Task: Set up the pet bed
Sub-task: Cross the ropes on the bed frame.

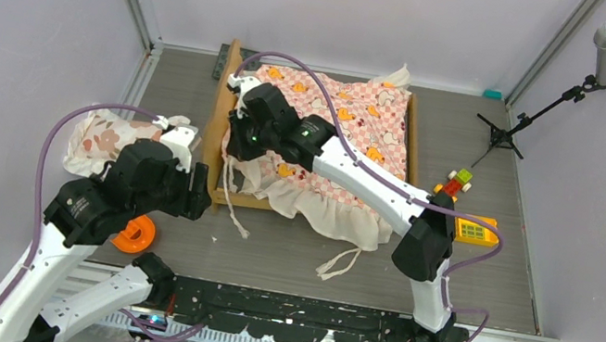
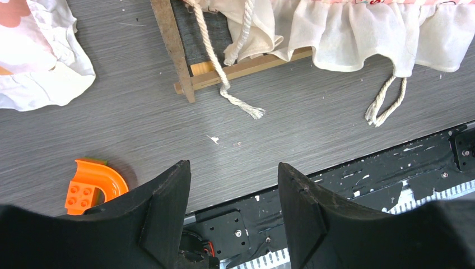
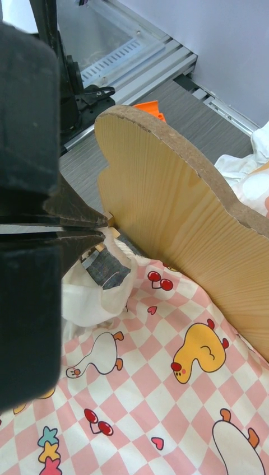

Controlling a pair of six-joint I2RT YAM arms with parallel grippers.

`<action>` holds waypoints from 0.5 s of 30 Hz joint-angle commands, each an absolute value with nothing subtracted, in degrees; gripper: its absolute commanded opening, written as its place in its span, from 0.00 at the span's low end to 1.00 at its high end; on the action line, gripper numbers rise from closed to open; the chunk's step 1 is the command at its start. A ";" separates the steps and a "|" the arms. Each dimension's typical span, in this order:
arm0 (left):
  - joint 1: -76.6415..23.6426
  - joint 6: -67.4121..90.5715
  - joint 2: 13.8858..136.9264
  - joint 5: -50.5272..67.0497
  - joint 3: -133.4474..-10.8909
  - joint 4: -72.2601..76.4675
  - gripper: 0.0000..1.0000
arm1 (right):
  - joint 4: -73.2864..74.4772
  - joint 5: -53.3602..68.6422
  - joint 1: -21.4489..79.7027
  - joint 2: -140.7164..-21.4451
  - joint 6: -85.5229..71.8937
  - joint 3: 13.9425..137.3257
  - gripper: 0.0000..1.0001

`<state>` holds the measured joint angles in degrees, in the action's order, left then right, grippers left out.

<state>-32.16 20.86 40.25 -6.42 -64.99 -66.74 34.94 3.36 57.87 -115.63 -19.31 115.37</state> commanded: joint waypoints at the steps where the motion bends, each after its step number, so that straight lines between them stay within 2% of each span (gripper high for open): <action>1: -31.99 21.09 40.17 -6.07 -65.05 -65.57 0.60 | 34.35 4.48 57.74 -112.51 -19.84 116.02 0.04; 15: -31.99 21.20 39.60 -6.03 -65.00 -65.53 0.60 | 33.77 5.00 57.74 -112.67 -20.72 113.02 0.05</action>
